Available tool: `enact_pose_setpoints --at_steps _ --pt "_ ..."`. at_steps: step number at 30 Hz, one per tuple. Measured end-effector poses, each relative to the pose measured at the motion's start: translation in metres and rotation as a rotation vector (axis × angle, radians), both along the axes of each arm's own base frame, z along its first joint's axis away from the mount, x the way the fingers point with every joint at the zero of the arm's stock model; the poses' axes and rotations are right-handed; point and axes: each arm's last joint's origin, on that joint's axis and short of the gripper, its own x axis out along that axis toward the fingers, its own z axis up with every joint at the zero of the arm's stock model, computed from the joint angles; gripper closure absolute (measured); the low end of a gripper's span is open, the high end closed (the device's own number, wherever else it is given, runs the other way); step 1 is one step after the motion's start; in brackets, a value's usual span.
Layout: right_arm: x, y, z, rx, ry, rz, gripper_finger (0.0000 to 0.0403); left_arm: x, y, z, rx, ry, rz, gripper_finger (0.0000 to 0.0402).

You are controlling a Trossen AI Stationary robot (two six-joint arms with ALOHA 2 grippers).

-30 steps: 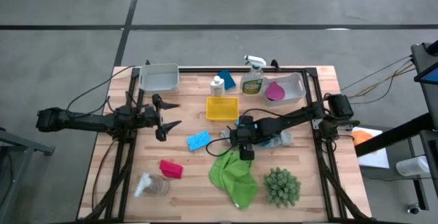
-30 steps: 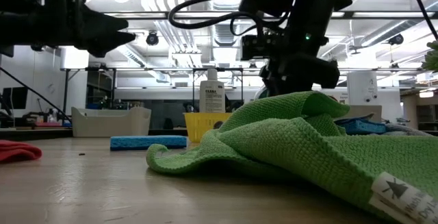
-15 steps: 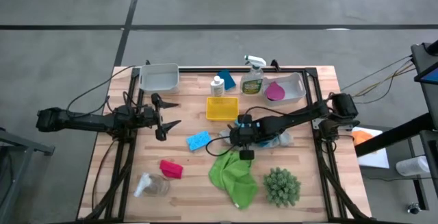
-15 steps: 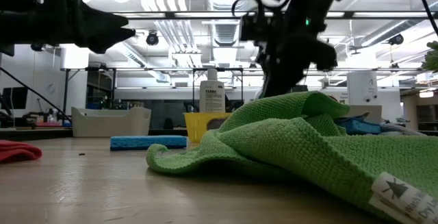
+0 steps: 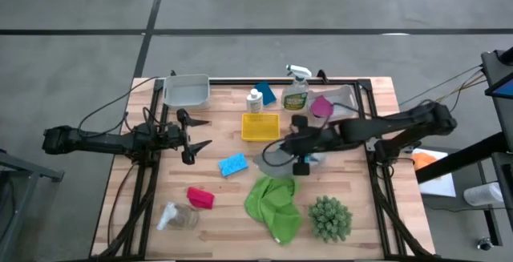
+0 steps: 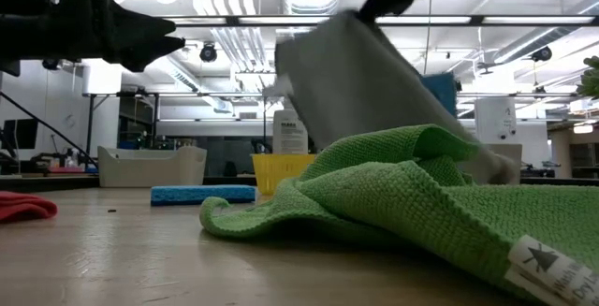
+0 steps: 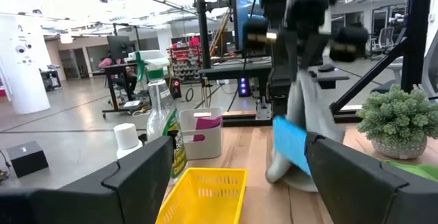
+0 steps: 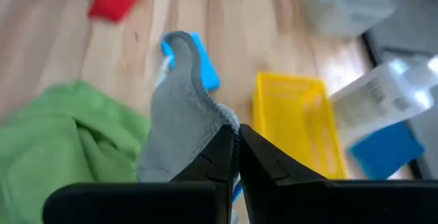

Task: Pick & Place Kitchen Items
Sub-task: Put the gray microfiber towel into the right gray bin

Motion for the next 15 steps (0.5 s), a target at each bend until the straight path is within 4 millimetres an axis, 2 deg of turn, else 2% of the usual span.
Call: enact_pose_setpoints --at_steps 3,6,9,12,15 --pt "-0.009 -0.002 0.01 -0.006 -0.105 0.015 0.0385 0.0 0.0 0.0 0.0 0.0 0.0 0.007" --pt "-0.015 -0.002 0.007 0.018 -0.234 0.039 0.0385 0.0 0.0 0.0 0.0 -0.003 -0.005 0.007" --pt "-0.019 -0.003 -0.014 0.074 -0.358 0.075 0.0385 0.0 0.0 0.001 0.001 -0.006 -0.011 0.007" --pt "-0.027 -0.005 -0.04 0.078 -0.403 0.069 0.0385 0.0 0.0 0.001 -0.003 -0.009 -0.011 0.007" --pt "-0.04 -0.009 -0.044 0.08 -0.599 0.026 0.0385 0.0 0.0 0.001 -0.003 -0.009 -0.012 0.007"
